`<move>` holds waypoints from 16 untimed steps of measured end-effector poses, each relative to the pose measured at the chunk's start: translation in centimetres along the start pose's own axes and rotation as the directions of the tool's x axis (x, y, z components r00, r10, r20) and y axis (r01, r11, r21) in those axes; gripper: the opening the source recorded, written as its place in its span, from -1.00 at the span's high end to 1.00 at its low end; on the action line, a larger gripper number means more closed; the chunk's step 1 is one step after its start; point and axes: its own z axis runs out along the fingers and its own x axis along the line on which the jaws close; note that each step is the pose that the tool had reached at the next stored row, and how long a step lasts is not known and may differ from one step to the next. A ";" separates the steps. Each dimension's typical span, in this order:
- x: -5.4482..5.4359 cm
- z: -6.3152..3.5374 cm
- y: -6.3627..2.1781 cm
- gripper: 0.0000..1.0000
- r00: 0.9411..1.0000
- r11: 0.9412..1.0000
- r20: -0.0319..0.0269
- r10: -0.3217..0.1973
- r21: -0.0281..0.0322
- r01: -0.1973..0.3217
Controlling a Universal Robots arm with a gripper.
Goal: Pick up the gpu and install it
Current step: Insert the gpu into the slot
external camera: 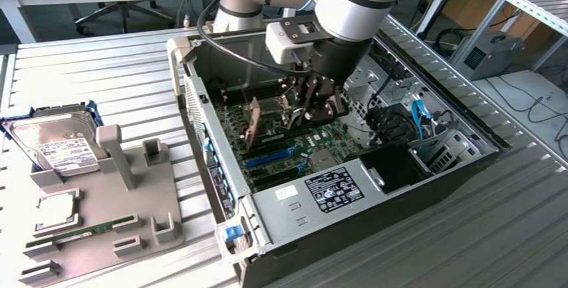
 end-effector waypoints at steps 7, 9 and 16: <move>0.2 0.04 0.02 0.48 1.000 1.000 0.000 0.000 0.000 0.000; 0.3 0.06 0.03 0.48 1.000 1.000 0.000 0.000 0.000 0.000; 0.5 0.10 0.06 0.48 1.000 1.000 0.000 0.000 0.000 0.000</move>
